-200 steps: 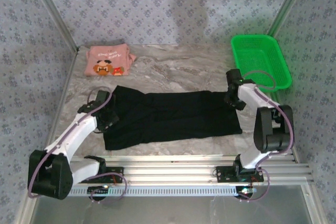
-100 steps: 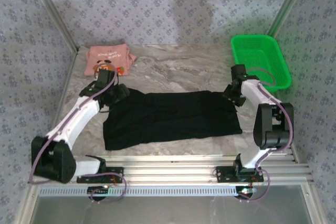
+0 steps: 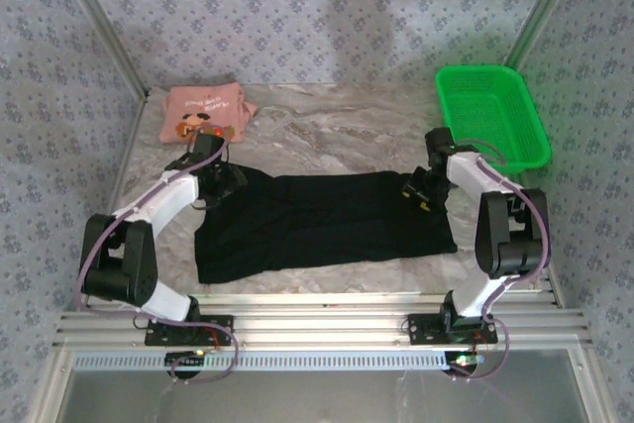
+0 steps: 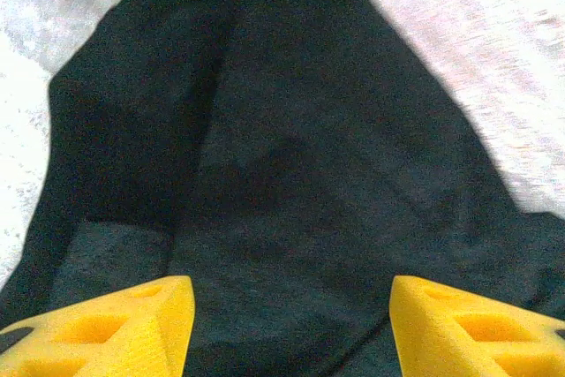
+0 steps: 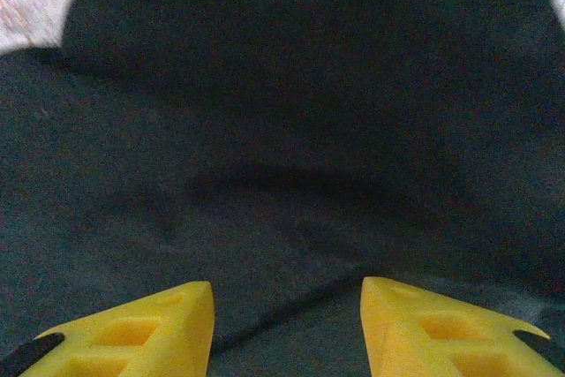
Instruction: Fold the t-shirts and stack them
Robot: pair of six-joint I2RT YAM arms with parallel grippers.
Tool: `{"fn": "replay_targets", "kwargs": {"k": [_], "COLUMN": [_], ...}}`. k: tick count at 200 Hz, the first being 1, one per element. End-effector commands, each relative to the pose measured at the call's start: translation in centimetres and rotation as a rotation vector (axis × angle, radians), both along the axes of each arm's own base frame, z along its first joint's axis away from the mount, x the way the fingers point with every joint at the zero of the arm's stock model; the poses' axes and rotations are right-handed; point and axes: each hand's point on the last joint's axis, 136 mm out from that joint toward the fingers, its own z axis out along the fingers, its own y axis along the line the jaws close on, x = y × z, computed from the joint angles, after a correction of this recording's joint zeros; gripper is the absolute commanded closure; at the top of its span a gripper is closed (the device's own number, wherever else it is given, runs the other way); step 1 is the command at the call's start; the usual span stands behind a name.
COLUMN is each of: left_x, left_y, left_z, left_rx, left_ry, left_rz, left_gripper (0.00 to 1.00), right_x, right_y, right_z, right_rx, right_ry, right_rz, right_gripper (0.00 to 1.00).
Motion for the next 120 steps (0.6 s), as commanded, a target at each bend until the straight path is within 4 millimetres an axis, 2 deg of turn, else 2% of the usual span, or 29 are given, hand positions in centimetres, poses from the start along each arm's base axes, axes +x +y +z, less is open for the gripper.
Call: {"fn": "replay_targets", "kwargs": {"k": [1,42,68,91,120], "left_x": [-0.1,-0.5,-1.2,-1.9,-2.5], "left_y": [0.9,1.2,1.8,2.6,3.4], "left_z": [-1.2,-2.0,-2.8,-3.4,-3.9], "left_rx": [0.021,0.032,0.042,0.057,0.078], "left_ry": [0.020,0.032,0.057,0.077,0.094], "left_rz": [0.034,0.011,0.018,0.026,0.034], "left_gripper": [0.41,0.41,0.42,0.44,0.45], "right_x": [-0.7,0.4,1.6,1.9,1.8], "right_y": [0.8,1.2,1.2,0.8,0.2], "right_z": [-1.0,-2.4,-2.9,-2.9,-3.3], "right_rx": [0.038,0.021,0.020,-0.010,-0.022], "right_ry": [0.034,0.020,-0.020,-0.032,-0.033], "right_rz": [-0.041,-0.051,-0.070,-0.076,-0.095], "right_gripper": [0.50,0.50,0.55,0.64,0.81]}}
